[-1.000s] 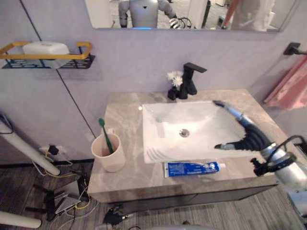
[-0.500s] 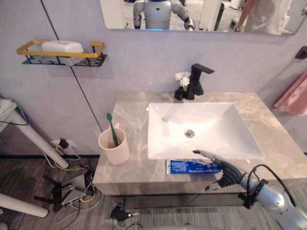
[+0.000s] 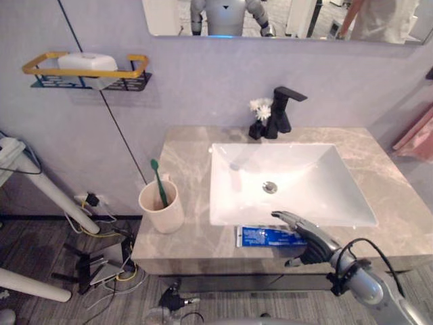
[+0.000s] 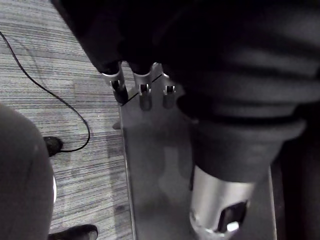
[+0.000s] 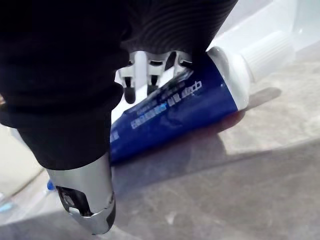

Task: Organize washtable

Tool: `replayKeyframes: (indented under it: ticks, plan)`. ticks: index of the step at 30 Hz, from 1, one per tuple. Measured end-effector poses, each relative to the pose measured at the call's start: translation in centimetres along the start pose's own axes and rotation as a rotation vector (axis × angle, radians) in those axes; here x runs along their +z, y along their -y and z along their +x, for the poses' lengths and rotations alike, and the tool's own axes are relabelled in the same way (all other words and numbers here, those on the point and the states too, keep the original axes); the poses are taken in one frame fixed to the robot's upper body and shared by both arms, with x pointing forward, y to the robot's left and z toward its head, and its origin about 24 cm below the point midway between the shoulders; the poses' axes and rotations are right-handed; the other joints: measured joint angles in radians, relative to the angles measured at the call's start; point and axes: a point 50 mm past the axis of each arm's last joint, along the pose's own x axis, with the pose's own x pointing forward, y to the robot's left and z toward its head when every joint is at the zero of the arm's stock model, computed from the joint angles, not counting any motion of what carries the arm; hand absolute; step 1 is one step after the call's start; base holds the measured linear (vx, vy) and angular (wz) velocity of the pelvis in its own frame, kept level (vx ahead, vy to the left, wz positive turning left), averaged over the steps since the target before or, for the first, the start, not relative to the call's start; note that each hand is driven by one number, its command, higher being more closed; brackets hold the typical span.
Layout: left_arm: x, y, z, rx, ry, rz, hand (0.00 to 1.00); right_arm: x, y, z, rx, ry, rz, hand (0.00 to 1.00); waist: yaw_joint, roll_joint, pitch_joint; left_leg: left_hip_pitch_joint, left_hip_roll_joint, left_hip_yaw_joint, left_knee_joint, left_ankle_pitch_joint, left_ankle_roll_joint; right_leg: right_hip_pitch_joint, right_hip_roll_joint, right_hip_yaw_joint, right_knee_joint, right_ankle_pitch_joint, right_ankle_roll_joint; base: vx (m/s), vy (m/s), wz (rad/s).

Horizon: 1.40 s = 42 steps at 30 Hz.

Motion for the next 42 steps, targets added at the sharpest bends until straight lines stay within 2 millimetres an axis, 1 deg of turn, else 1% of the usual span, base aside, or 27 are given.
replayKeyframes:
  ticks: [8,27,32,35,36,40,42]
  plan:
    - [0.4,0.2,0.2,-0.01,0.005,0.015,0.0,0.1,0.2,0.0,-0.025,0.005,-0.111,1.0,0.004,-0.002,0.016,0.0,0.001,0.0,-0.002,-0.001,-0.001,0.0,0.002,-0.001,-0.001,0.0,0.0,0.0,-0.003,0.01]
    - [0.6,0.1,0.2,-0.008,0.012,0.0,0.0,0.2,0.3,0.0,-0.037,0.012,-0.082,1.0,0.007,-0.007,0.021,0.0,0.002,0.001,-0.003,-0.001,-0.001,-0.001,0.002,0.0,-0.001,0.0,0.0,-0.01,-0.003,0.0]
    - [0.6,0.1,0.2,-0.003,0.018,-0.009,0.0,0.3,0.5,0.0,-0.054,0.018,-0.065,1.0,0.003,0.0,0.026,-0.001,0.002,0.0,-0.003,-0.001,-0.001,-0.001,0.002,-0.001,-0.002,0.0,0.0,0.0,0.0,0.0]
    - [0.6,-0.1,0.2,0.005,0.019,-0.018,0.0,0.4,0.6,0.1,-0.081,0.022,-0.027,1.0,-0.001,0.002,0.028,-0.002,0.002,0.0,-0.003,-0.001,-0.001,-0.003,0.003,-0.001,-0.002,0.0,0.0,0.0,0.0,0.0]
    - [0.6,-0.2,0.2,0.012,0.018,-0.03,0.0,0.7,1.2,0.1,-0.157,0.027,0.001,1.0,-0.001,0.002,0.028,-0.003,0.001,0.0,-0.003,-0.001,-0.001,-0.003,0.004,-0.001,-0.002,0.0,0.0,0.0,0.0,0.0]
    - [0.5,-0.3,0.1,0.018,0.018,-0.035,0.0,2.5,4.7,0.0,-0.406,0.109,0.013,1.0,0.001,0.004,0.028,-0.005,0.0,-0.002,-0.004,-0.001,-0.001,-0.002,0.004,-0.003,-0.007,0.0,0.0,0.0,0.0,0.0]
    - [0.5,-0.3,0.1,0.017,0.019,-0.036,0.0,3.1,5.5,0.0,-0.457,0.14,0.008,1.0,0.001,0.004,0.028,-0.006,-0.001,-0.003,-0.004,-0.001,-0.001,-0.002,0.004,-0.004,-0.008,0.0,0.0,0.0,0.0,0.0]
